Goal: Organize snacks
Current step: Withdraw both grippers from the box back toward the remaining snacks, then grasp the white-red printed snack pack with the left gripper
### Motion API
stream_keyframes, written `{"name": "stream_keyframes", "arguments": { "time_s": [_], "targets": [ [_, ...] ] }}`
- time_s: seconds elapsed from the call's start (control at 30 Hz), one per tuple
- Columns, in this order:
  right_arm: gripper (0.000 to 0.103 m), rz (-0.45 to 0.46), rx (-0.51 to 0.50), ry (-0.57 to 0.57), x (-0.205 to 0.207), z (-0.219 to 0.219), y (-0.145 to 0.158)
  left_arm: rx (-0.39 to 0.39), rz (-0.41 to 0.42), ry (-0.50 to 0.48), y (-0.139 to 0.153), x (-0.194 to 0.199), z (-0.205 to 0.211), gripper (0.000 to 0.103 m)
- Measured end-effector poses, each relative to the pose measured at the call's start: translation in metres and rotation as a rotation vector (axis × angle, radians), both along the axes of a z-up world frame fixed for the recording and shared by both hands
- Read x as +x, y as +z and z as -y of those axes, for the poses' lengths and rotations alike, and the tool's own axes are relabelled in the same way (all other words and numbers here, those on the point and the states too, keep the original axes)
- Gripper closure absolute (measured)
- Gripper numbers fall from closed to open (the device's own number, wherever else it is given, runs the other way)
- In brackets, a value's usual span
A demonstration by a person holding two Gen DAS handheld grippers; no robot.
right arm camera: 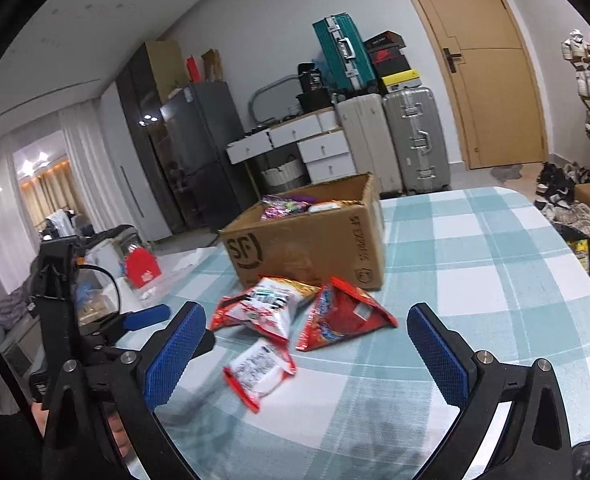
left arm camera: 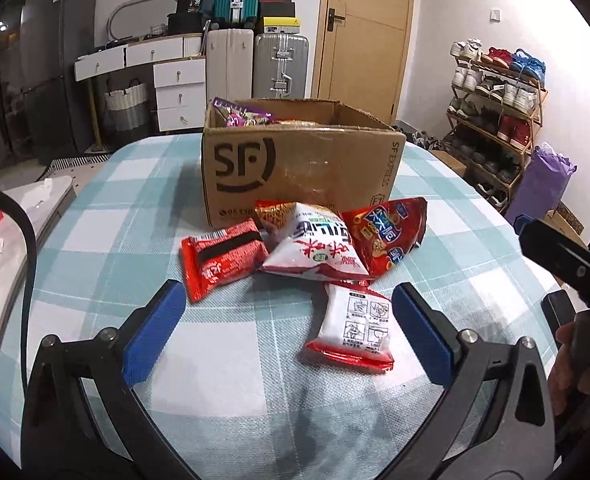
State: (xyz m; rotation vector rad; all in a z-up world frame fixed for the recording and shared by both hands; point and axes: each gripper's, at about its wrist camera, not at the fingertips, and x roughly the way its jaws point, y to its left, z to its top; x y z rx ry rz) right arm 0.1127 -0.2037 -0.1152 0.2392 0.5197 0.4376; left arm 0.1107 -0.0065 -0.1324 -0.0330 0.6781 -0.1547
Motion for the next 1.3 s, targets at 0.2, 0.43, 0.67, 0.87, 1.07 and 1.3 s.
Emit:
{"name": "stream_keyframes", "arguments": {
  "time_s": [0.2,0.43,0.67,0.87,1.07,1.3],
  "targets": [
    [0.000,-0.056,-0.002,-0.021,0.006,0.004,-0.011,0.014,-0.032,-0.028,-0.015,0.010,0.008,0.000],
    [0.000,-0.096,0.046,-0.028,0.012,0.013,-0.025,0.024,-0.083,-0.109,-0.027,0.026,0.029,0.000],
    [0.000,-0.121,0.069,-0.018,0.014,0.016,-0.030,0.064,-0.202,-0.177,-0.049,0.058,0.055,0.004],
    [0.000,-0.148,0.100,-0.012,0.018,0.019,-0.034,0.067,-0.258,-0.189,-0.063,0.082,0.065,0.019],
    [0.000,-0.166,0.116,-0.006,0.021,0.021,-0.038,0.084,-0.245,-0.191,-0.068,0.095,0.070,0.044],
    [0.000,-0.170,0.114,-0.014,0.023,0.021,-0.039,0.041,-0.256,-0.204,-0.067,0.107,0.069,0.061]
  ]
}}
